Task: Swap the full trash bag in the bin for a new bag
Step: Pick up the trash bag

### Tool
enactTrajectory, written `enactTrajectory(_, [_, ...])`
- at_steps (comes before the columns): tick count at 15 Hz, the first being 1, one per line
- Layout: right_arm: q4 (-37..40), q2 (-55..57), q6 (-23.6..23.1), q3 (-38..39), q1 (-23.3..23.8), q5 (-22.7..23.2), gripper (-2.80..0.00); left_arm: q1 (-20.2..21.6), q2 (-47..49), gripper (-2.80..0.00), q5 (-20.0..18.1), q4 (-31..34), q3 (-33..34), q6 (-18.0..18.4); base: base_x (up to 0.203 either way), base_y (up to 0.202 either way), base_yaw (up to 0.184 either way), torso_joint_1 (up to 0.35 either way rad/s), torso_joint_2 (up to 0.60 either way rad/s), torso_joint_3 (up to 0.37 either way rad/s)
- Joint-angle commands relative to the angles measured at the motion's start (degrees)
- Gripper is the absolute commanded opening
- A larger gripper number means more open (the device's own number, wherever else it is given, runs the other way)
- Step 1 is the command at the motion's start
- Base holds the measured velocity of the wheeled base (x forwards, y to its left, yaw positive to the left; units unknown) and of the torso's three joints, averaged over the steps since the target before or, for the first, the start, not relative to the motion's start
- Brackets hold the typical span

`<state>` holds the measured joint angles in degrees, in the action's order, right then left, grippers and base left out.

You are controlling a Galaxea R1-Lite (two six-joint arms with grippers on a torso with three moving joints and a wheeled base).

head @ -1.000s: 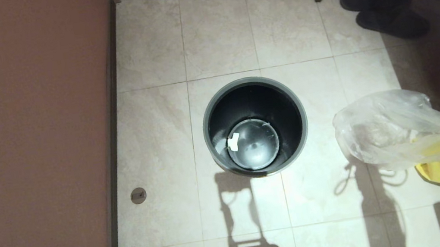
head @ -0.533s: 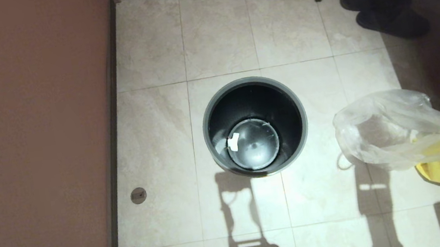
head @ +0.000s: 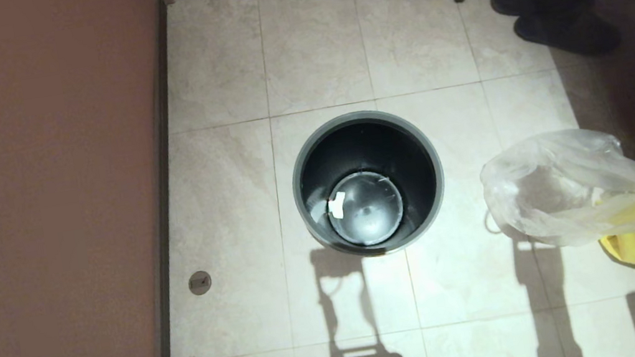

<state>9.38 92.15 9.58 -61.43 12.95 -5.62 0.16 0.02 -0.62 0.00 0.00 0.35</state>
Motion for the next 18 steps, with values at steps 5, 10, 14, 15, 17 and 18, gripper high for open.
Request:
enactTrajectory(5, [3.2,-0.2,4.4,-0.1,-0.1,-5.6,0.00,0.0,0.1,-2.80,0.0,0.0,0.0,0.0,0.000,0.000,0.000,0.000,0.00,0.000])
enactTrajectory(10, [3.0,2.8,13.0,-0.1,-2.5,-7.0,0.00,0.0,0.1,-2.80,0.0,0.0,0.0,0.0,0.000,0.000,0.000,0.000,0.00,0.000])
enactTrajectory(14, [2.7,8.9,16.8,-2.0,-4.3,-11.3,0.00,0.0,0.1,-2.80,0.0,0.0,0.0,0.0,0.000,0.000,0.000,0.000,0.00,0.000])
enactTrajectory(15, [2.6,10.1,17.8,-2.7,-4.5,-11.6,0.00,0.0,0.1,-2.80,0.0,0.0,0.0,0.0,0.000,0.000,0.000,0.000,0.00,0.000])
enactTrajectory(17, [2.6,12.0,19.0,-3.7,-4.7,-11.8,0.00,0.0,0.1,-2.80,0.0,0.0,0.0,0.0,0.000,0.000,0.000,0.000,0.00,0.000])
enactTrajectory(18, [2.6,13.0,19.1,-3.9,-4.8,-11.8,0.00,0.0,0.0,-2.80,0.0,0.0,0.0,0.0,0.000,0.000,0.000,0.000,0.00,0.000])
